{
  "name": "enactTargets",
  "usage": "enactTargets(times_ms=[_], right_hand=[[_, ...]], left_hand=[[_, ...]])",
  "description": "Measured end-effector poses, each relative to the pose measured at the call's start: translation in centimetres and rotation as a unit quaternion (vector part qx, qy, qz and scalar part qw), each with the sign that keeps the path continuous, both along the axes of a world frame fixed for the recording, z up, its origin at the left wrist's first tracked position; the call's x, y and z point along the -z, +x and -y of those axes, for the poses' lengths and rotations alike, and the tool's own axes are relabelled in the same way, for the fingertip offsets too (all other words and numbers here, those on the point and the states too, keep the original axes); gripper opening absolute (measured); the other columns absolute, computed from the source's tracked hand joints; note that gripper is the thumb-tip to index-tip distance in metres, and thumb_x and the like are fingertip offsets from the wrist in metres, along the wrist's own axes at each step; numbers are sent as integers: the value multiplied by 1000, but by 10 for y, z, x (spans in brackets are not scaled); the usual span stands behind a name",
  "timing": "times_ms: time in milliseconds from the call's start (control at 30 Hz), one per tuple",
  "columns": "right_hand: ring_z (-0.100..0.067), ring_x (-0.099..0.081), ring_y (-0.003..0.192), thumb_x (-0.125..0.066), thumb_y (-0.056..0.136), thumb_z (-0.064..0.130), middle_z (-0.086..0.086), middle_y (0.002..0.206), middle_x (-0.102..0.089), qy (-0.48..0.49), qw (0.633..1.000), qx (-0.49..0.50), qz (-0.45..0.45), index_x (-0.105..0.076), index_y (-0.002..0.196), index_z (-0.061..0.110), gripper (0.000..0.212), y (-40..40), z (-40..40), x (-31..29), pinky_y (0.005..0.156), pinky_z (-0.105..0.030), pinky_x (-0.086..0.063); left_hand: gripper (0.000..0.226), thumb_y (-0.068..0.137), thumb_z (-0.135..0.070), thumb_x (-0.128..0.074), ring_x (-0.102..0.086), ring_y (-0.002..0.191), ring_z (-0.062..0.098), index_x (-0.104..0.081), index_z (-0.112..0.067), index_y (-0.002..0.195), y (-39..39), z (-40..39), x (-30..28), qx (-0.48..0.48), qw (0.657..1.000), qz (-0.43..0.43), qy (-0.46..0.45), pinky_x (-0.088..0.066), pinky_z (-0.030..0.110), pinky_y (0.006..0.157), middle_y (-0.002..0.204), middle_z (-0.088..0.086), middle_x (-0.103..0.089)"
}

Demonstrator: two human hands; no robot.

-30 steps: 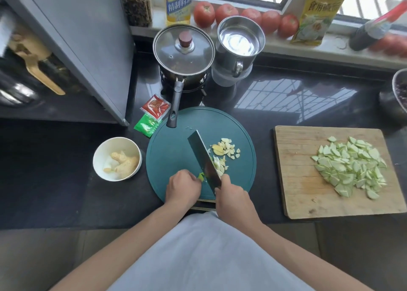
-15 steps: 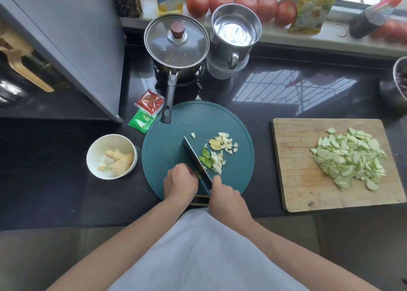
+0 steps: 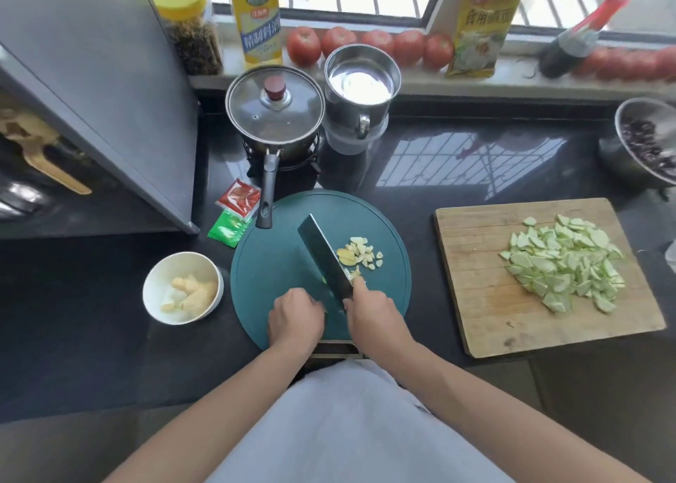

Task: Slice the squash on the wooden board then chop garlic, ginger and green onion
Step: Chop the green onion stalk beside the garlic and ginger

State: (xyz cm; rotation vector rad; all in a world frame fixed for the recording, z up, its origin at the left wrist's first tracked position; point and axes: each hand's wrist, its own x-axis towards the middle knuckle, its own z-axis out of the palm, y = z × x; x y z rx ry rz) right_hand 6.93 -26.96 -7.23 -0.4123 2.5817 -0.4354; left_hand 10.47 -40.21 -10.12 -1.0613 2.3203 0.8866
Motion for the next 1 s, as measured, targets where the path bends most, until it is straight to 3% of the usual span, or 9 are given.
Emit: enactTargets(times_ms=[133, 233, 300, 367, 433, 533, 700, 900, 1000], right_hand=[[-27, -55, 60, -47, 100, 31, -1, 69, -57, -21, 999, -27, -17, -33, 89, 25, 19, -23, -42, -22, 50, -39, -44], [-21, -55, 61, -47, 100, 35, -1, 75, -59, 19, 996, -83, -3, -36, 88, 25, 19, -29, -70, -31, 51, -37, -48], [-23, -55, 62, -46, 100, 37, -2, 74, -58, 54, 988, -145, -3, -35, 87, 25, 21, -27, -85, -31, 54, -40, -49], [-25, -55, 63, -45, 100, 38, -2, 74, -58, 71, 975, -209, -4, -34, 86, 25, 22, -20, -96, -26, 54, -40, -46], [-27, -55, 64, -43, 100, 38, -3, 75, -59, 83, 961, -264, -6, -32, 87, 24, 22, -13, -100, -19, 54, -38, -42], [-26, -57, 64, -43, 101, 38, -3, 79, -62, 92, 953, -289, -16, -36, 91, 23, 19, -13, -97, -10, 55, -37, -48], [-22, -56, 61, -45, 100, 38, -1, 81, -62, 85, 952, -287, -57, -37, 94, 26, 16, -50, -81, -4, 52, -34, -48], [-29, -52, 63, -48, 97, 37, -2, 72, -54, 72, 962, -258, -54, -41, 90, 22, 18, -98, -59, -15, 57, -39, -46], [-27, -53, 64, -47, 95, 38, -2, 74, -55, 52, 974, -218, -32, -42, 89, 22, 18, -84, -55, -20, 57, -40, -47]], left_hand=[[25, 93, -19, -58, -70, 78, 30, -74, -14, 74, -23, -1, -4, -72, 992, -41, 97, -59, 37, 74, 79, 8, -74], [23, 98, -5, -54, -74, 71, 25, -70, -8, 83, -33, 2, -4, -197, 947, -70, 243, -64, 43, 79, 81, 12, -76], [17, 99, -3, -53, -74, 70, 28, -69, -4, 93, -23, 17, -2, -265, 924, -77, 263, -64, 42, 74, 83, 14, -75], [17, 100, -5, -53, -71, 66, 28, -70, -4, 96, 0, 38, 1, -278, 929, -86, 229, -62, 37, 68, 78, 11, -74], [18, 98, -7, -55, -71, 68, 23, -73, -11, 93, 29, 57, 4, -229, 957, -93, 149, -62, 40, 76, 76, 3, -74], [20, 94, -11, -59, -71, 91, 19, -74, -24, 95, 61, 64, -4, -71, 991, -95, 65, -56, 40, 90, 89, -8, -76], [27, 100, -22, -50, -60, 109, 17, -72, -28, 112, 74, 47, -8, 195, 975, -95, -47, -49, 35, 93, 110, -10, -66], [16, 102, -38, -50, -54, 106, 14, -58, -28, 112, 78, 36, -9, 257, 958, -81, -100, -44, 31, 89, 109, -10, -56], [9, 99, -36, -58, -53, 98, 14, -55, -28, 103, 82, 45, -9, 231, 967, -58, -95, -44, 32, 82, 100, -12, -55]])
